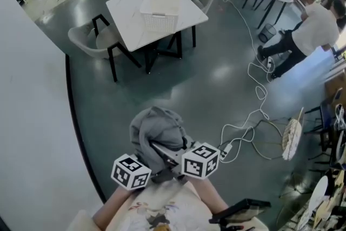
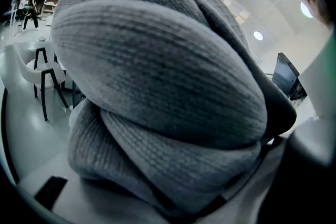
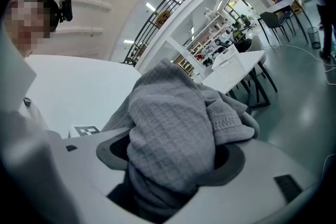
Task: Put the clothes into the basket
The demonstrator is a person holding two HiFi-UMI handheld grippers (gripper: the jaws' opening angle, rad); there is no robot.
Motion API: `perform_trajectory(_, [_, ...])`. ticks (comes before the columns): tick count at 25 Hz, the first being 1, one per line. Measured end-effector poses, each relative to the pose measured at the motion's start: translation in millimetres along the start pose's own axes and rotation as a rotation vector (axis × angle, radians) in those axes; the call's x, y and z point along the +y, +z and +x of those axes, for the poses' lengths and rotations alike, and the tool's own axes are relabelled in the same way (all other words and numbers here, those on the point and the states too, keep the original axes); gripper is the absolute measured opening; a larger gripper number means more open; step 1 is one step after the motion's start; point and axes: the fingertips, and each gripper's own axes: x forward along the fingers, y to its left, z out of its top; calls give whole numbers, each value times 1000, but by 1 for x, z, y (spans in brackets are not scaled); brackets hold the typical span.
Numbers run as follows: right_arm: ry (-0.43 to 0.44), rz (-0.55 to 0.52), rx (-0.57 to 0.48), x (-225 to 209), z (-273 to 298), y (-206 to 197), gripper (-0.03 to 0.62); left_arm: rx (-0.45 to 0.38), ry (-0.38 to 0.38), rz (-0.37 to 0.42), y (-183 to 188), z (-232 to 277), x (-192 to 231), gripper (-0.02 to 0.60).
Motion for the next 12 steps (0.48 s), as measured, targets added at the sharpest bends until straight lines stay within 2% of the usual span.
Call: perform_trajectory(12, [-29, 30, -27, 39, 105, 4, 322, 13, -45, 11, 7, -84, 78, 279])
